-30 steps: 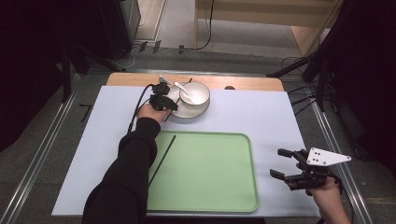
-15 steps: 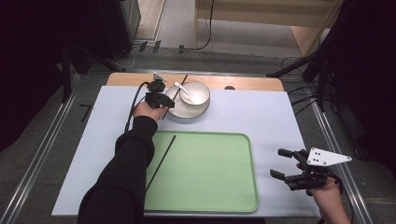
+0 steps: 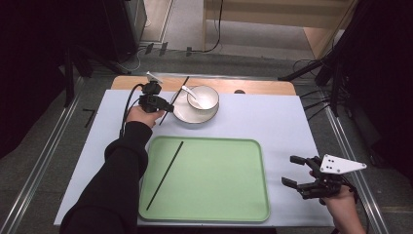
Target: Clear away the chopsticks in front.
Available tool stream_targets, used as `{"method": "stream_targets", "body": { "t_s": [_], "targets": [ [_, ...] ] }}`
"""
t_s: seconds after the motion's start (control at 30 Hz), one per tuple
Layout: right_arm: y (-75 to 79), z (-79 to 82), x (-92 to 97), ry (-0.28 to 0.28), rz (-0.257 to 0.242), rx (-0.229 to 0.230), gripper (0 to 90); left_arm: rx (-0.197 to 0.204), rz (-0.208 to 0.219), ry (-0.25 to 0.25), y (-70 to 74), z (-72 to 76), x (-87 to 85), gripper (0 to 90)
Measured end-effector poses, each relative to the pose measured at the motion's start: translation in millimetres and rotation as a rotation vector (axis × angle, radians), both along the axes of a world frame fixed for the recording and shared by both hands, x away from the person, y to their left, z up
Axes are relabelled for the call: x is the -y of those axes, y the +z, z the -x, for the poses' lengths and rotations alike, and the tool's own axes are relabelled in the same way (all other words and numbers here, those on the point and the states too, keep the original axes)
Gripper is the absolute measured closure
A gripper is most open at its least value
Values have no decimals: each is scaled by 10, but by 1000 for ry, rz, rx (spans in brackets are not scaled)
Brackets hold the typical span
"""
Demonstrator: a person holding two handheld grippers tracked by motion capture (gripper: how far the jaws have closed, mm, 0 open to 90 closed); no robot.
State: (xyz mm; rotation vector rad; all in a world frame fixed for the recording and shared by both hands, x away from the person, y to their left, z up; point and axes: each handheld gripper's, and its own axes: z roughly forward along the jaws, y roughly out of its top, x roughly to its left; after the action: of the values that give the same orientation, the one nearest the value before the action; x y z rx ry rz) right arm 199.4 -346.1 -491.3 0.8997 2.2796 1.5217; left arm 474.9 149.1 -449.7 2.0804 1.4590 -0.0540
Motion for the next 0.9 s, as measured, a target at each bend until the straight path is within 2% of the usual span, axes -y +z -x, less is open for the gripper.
{"method": "stream_targets", "body": {
  "t_s": [0.17, 0.27, 0.47, 0.53, 0.57, 0.73, 0.8, 0.9],
  "targets": [
    [-1, -2, -6, 0, -2, -2, 177, -5, 5, -6, 18, 144, -110, 860],
    [2, 2, -6, 0, 3, 0, 177, 5, 13, -3, 26, 236, -182, 860],
    [1, 4, -10, 0, 4, 1, 177, 6, 21, -1, -7, 456, -348, 860],
    [1, 4, -13, -1, 5, 0, 177, 20, 1, -1, -10, 526, -387, 860],
    [1, 4, -13, 0, 5, -1, 177, 36, -23, -2, -14, 573, -417, 860],
    [0, -1, -22, 1, 9, 0, 177, 20, 34, 19, -110, 751, -567, 860],
    [1, -3, -22, 3, 11, 2, 177, 8, 36, 10, -144, 817, -594, 859],
    [8, -4, -35, 5, 7, -1, 177, 21, 37, 2, -145, 921, -626, 859]
  ]
}}
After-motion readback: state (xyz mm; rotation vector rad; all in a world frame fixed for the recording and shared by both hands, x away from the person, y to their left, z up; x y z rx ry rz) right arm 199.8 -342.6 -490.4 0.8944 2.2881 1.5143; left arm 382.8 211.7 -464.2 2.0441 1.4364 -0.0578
